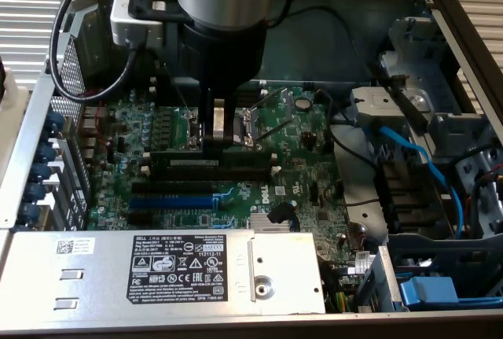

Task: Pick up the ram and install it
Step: 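Insert the ram into the slot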

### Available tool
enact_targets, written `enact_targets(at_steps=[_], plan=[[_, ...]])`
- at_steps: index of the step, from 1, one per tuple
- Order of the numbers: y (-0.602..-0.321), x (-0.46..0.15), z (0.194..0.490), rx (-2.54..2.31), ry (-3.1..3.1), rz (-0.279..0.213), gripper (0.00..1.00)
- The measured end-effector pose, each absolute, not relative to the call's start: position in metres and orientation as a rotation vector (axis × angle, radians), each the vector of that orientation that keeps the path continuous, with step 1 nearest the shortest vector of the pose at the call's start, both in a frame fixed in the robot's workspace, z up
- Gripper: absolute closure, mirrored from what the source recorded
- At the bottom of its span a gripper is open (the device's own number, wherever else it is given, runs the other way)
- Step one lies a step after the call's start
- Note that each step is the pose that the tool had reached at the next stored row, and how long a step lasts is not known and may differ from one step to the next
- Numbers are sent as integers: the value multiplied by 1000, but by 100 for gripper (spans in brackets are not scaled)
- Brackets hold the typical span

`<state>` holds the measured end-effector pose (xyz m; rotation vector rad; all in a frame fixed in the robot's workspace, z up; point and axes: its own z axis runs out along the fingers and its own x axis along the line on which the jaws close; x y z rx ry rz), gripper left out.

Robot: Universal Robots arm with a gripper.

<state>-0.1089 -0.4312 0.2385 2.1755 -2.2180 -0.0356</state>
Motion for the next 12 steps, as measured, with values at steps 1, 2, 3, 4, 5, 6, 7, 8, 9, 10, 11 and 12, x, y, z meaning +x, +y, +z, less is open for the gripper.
enact_targets(at_steps=[1,2,3,4,5,6,7,8,9,10,11,12], plan=[[-431,-109,238,2175,-2218,-36,88],[-431,-109,238,2176,-2218,-36,88],[-431,-109,238,2176,-2218,-36,88],[-431,-109,238,2176,-2218,-36,88],[-431,-109,238,2176,-2218,-36,88],[-431,-109,238,2176,-2218,-36,88],[-431,-109,237,2176,-2218,-36,88],[-431,-109,237,2176,-2218,-36,88],[-431,-109,237,2176,-2218,-36,88],[-431,-109,237,2176,-2218,-36,88],[-431,-109,237,2176,-2218,-36,88],[-431,-109,237,2176,-2218,-36,88]])
